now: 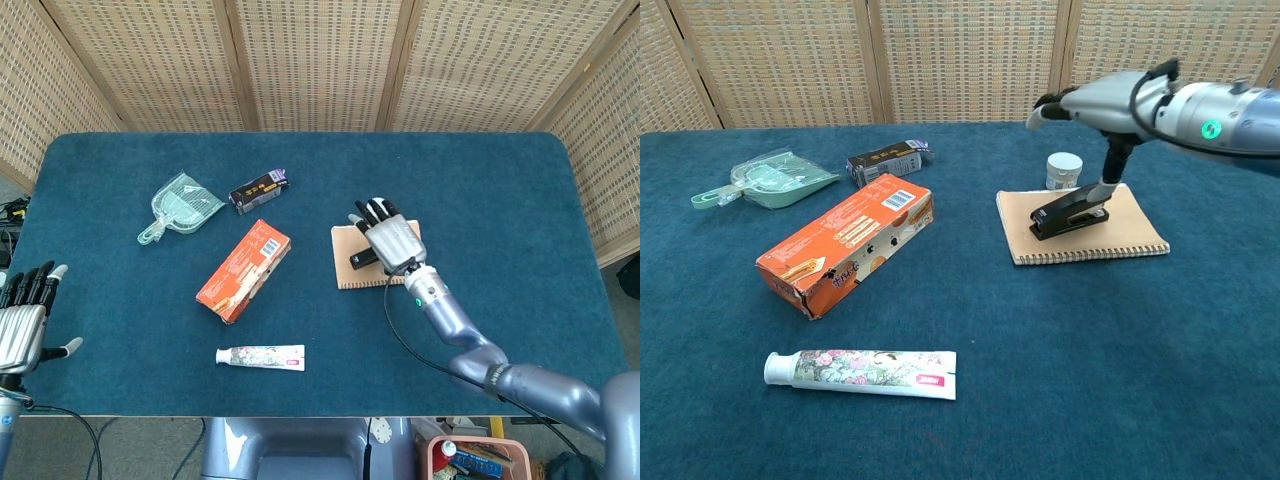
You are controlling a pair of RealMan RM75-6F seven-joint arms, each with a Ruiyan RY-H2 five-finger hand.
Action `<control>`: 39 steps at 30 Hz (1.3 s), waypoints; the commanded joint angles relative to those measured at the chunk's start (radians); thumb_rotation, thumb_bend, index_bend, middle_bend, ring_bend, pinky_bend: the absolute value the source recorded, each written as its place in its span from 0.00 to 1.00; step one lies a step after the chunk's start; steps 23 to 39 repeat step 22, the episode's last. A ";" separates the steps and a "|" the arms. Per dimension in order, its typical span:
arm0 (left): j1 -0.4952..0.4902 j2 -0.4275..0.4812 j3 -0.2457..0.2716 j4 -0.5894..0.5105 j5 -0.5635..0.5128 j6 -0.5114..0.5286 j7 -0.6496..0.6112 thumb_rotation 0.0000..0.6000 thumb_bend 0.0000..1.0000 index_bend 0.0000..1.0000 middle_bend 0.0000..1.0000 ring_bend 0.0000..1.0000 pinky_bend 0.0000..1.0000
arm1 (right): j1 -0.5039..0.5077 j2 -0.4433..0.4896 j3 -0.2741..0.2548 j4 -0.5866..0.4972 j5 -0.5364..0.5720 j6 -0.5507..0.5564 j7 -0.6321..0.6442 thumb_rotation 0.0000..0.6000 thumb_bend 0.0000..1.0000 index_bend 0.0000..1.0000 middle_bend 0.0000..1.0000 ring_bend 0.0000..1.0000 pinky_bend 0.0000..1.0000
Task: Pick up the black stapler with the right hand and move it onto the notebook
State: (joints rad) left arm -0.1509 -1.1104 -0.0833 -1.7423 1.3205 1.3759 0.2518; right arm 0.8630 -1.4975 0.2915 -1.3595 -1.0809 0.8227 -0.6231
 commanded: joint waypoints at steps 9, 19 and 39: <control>0.007 -0.008 0.025 0.015 0.074 0.027 -0.028 1.00 0.00 0.00 0.00 0.00 0.00 | -0.431 0.289 -0.217 -0.220 -0.306 0.500 0.307 1.00 0.00 0.00 0.00 0.00 0.00; 0.022 -0.021 0.055 0.022 0.152 0.067 -0.030 1.00 0.00 0.00 0.00 0.00 0.00 | -0.628 0.274 -0.299 -0.126 -0.407 0.744 0.482 1.00 0.00 0.00 0.00 0.00 0.00; 0.024 -0.023 0.059 0.022 0.164 0.072 -0.027 1.00 0.00 0.00 0.00 0.00 0.00 | -0.657 0.267 -0.300 -0.104 -0.405 0.768 0.514 1.00 0.00 0.00 0.00 0.00 0.00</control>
